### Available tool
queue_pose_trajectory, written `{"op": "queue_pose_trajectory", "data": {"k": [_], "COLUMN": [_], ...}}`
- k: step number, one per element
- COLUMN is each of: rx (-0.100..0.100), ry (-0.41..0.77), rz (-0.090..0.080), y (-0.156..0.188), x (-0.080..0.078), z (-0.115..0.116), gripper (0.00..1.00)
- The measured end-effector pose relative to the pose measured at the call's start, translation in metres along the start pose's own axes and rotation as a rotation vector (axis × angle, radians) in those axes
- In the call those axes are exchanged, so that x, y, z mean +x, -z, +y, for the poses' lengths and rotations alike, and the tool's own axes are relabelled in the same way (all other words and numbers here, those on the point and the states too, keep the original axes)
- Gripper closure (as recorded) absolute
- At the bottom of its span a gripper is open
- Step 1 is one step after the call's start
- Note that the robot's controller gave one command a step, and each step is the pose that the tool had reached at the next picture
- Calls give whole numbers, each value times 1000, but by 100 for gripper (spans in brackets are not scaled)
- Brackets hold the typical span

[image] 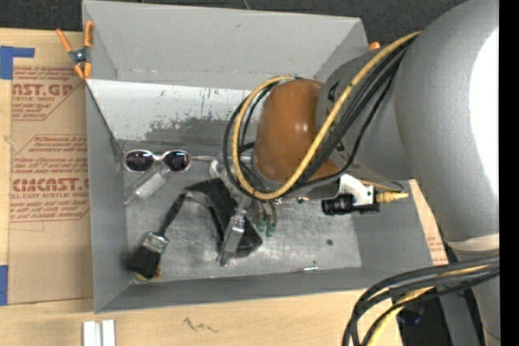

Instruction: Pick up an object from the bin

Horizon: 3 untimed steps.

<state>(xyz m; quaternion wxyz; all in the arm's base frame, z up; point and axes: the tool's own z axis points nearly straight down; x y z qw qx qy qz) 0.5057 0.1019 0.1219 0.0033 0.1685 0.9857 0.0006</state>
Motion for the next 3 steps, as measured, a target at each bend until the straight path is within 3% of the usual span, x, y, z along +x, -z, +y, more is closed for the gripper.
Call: {"op": "queue_pose_trajectory", "data": {"k": [1,2,3], "rx": [-18,-10,-10], "ry": [-103,-107,-108], "rz": [-37,-18,-18], "y": [-32,-38,-38], "x": [0,6,6], "z": [-4,-5,-5], "gripper": [0,100,100]}}
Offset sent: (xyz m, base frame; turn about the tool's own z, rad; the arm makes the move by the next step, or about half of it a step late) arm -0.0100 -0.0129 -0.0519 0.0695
